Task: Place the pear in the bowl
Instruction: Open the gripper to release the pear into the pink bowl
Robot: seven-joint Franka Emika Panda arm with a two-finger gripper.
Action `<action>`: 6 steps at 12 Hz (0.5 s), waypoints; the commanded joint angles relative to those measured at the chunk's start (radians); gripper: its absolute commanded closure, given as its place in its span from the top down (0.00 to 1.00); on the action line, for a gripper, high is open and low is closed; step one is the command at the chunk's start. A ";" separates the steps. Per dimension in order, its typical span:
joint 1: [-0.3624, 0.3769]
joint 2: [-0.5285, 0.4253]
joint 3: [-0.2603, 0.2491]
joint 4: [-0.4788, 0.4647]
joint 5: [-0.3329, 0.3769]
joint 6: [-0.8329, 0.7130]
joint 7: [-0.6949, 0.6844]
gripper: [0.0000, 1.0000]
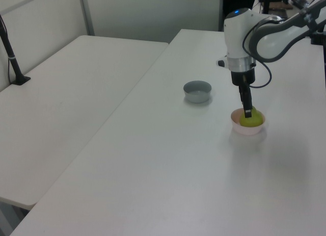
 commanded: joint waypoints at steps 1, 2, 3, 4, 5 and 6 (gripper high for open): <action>-0.018 -0.059 -0.003 0.069 -0.015 -0.108 0.018 1.00; -0.033 -0.065 -0.001 0.107 -0.015 -0.141 0.018 1.00; -0.045 -0.065 -0.003 0.174 -0.015 -0.193 0.018 1.00; -0.070 -0.065 -0.003 0.236 -0.015 -0.244 0.018 1.00; -0.091 -0.065 -0.003 0.302 -0.015 -0.305 0.018 1.00; -0.116 -0.065 -0.003 0.352 -0.015 -0.365 0.020 1.00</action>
